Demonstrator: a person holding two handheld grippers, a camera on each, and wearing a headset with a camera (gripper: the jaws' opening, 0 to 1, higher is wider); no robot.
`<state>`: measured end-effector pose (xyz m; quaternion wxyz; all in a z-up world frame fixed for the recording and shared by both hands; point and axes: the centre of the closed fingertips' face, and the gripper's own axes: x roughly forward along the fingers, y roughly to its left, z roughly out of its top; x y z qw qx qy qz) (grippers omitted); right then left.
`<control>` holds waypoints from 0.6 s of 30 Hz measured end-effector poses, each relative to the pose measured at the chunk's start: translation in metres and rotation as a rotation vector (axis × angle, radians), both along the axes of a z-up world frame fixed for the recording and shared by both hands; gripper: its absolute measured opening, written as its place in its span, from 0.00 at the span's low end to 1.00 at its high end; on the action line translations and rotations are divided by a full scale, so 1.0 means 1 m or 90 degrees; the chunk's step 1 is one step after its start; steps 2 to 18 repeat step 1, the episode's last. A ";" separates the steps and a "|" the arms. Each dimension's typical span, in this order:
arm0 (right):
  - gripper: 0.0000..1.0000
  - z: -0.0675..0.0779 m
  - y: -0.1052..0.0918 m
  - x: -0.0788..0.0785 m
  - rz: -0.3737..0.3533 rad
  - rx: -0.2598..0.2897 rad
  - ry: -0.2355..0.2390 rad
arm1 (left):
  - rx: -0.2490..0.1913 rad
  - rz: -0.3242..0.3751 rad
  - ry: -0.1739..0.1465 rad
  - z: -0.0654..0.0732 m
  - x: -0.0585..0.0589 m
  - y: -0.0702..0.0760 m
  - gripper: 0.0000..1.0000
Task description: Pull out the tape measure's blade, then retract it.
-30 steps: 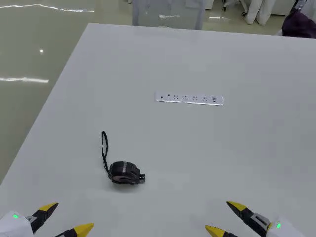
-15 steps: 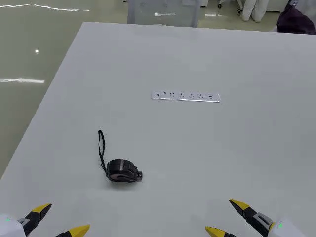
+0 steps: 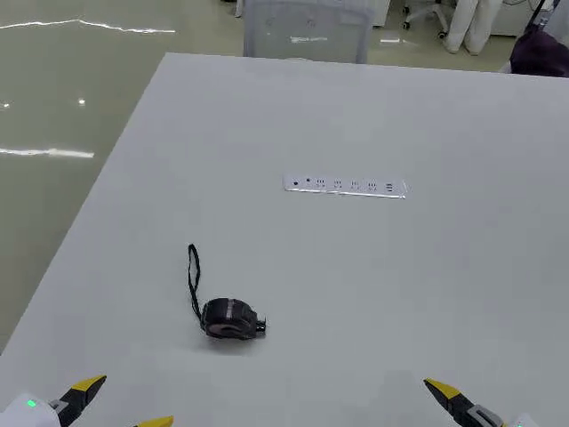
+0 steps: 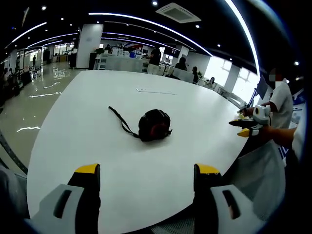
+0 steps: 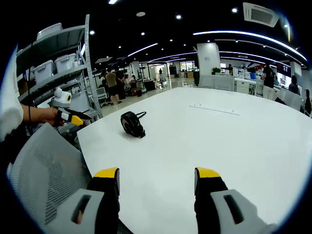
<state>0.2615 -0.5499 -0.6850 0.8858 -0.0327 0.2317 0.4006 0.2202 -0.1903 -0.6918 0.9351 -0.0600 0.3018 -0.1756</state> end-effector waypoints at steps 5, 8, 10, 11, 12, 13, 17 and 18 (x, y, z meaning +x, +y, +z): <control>0.62 0.000 0.000 0.000 0.000 0.000 -0.001 | 0.000 0.001 -0.001 0.000 0.000 0.001 0.77; 0.62 0.000 0.000 0.000 0.000 0.000 -0.001 | 0.000 0.001 -0.001 0.000 0.000 0.001 0.77; 0.62 0.000 0.000 0.000 0.000 0.000 -0.001 | 0.000 0.001 -0.001 0.000 0.000 0.001 0.77; 0.62 0.000 0.000 0.000 0.000 0.000 -0.001 | 0.000 0.001 -0.001 0.000 0.000 0.001 0.77; 0.62 0.000 0.000 0.000 0.000 0.000 -0.001 | 0.000 0.001 -0.001 0.000 0.000 0.001 0.77; 0.62 0.000 0.000 0.000 0.000 0.000 -0.001 | 0.000 0.001 -0.001 0.000 0.000 0.001 0.77; 0.62 0.000 0.000 0.000 0.000 0.000 -0.001 | 0.000 0.001 -0.001 0.000 0.000 0.001 0.77; 0.62 0.000 0.000 0.000 0.000 0.000 -0.001 | 0.000 0.001 -0.001 0.000 0.000 0.001 0.77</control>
